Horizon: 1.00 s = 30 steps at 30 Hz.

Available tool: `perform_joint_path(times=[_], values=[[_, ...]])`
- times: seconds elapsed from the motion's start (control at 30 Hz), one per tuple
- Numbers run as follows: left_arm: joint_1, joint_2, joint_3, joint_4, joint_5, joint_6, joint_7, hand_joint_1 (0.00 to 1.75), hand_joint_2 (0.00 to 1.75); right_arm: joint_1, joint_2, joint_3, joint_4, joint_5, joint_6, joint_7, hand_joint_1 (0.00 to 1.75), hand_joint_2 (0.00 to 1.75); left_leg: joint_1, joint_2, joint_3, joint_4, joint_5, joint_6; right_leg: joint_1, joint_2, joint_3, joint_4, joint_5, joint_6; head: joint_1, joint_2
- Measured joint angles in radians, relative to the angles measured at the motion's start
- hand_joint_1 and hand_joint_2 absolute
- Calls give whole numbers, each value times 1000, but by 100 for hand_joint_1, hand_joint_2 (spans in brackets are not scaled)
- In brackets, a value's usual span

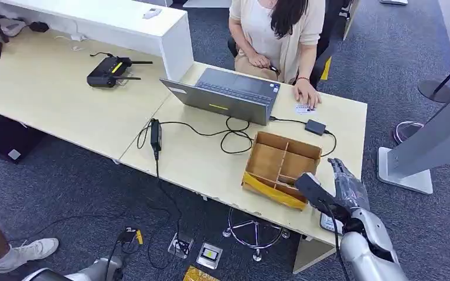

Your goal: Pass the card to the sensor for recognition and then transmit it.

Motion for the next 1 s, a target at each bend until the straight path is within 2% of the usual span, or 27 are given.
perform_joint_path(times=[0.57,1.0], values=[[0,0,0,0,8,0,-12,0,0,4,18,0,10,-3,2,-31,0,175,0,0,0,0,0,0,0,0,0,0,0,0,0,0],[0,3,0,0,12,0,-9,0,0,15,39,0,10,-9,9,-27,0,175,0,0,0,0,0,0,0,0,0,0,0,0,0,0]])
